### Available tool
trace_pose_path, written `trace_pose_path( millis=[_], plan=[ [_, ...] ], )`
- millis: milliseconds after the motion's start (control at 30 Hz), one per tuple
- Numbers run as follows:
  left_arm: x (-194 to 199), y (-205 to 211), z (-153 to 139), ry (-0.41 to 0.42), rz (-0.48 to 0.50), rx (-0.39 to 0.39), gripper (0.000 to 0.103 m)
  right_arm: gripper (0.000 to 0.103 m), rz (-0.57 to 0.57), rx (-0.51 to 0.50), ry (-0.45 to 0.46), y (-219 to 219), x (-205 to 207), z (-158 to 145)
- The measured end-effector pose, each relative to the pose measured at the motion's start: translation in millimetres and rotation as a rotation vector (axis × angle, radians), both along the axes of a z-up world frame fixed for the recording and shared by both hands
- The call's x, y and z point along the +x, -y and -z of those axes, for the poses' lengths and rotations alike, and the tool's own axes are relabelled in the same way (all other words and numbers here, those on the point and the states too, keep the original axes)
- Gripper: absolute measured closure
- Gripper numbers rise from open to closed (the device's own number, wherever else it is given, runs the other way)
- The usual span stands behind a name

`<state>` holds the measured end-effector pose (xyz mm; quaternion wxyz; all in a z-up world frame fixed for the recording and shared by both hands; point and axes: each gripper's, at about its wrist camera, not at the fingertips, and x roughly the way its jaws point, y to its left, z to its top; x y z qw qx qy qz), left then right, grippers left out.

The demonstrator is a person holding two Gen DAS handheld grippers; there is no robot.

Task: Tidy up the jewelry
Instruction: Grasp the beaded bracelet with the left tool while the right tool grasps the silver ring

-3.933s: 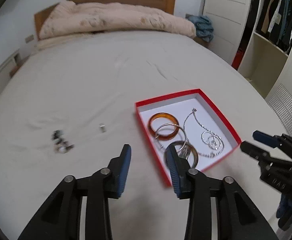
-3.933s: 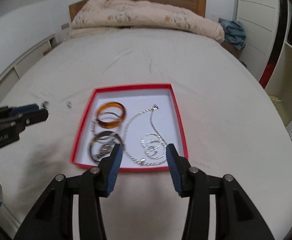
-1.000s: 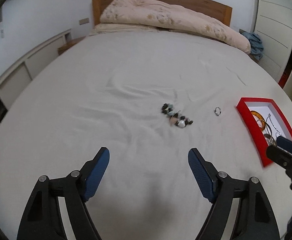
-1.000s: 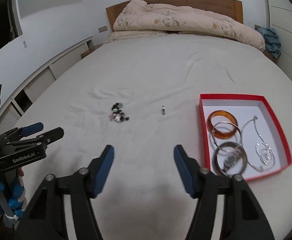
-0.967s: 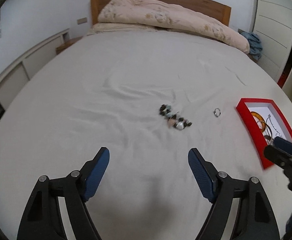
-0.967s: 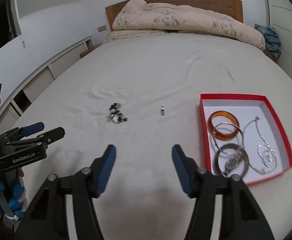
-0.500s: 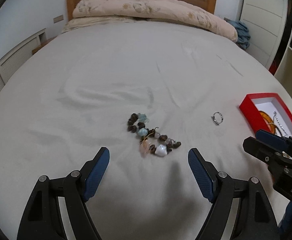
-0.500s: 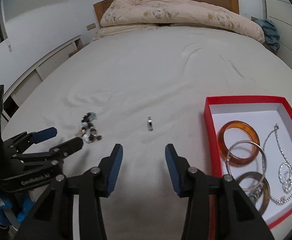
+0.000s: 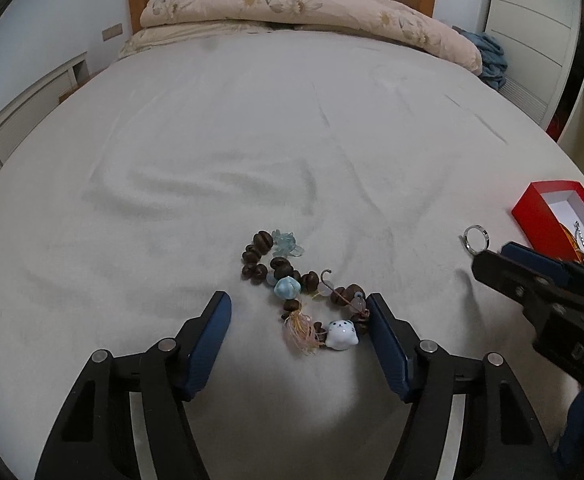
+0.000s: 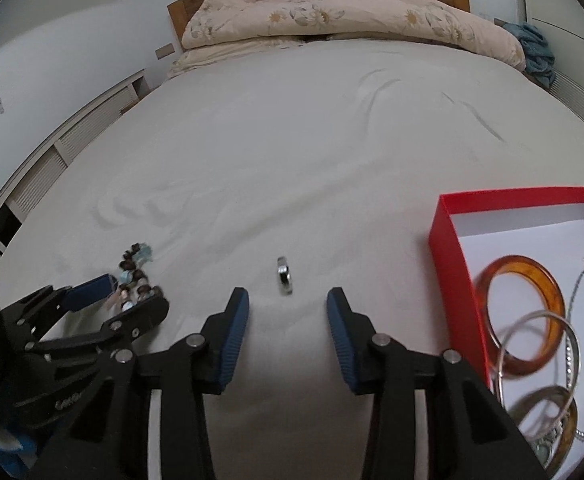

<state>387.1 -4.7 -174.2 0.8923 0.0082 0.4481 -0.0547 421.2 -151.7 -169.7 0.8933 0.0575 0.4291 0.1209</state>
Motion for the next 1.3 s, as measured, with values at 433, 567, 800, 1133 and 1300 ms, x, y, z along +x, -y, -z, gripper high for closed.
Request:
trace_pose_path(
  millis=[433,567,800,1133,1300],
  plan=[
    [2.4,2.7,2.8,0.013,0.001,0.019,0.036,0.074,-0.022,-0.033,0.011,-6.6,15.6,8.8],
    [3.0,3.9,4.0,0.017,0.0,0.022,0.036,0.075,-0.027,-0.035,0.018,-6.9,16.8,10.6],
    [2.1,5.7,6.0,0.025,-0.001,0.025,0.036,0.085,-0.027,-0.028,0.025,-7.9,18.7,12.8],
    [-0.1,13.3,6.1,0.032,0.023,0.027,0.051,0.085,-0.034,-0.019,0.032,-5.9,17.5,12.6],
    [0.5,12.4,5.5,0.028,0.044,0.003,0.059,0.085,-0.041,-0.015,0.032,-4.8,17.2,12.0]
  ],
)
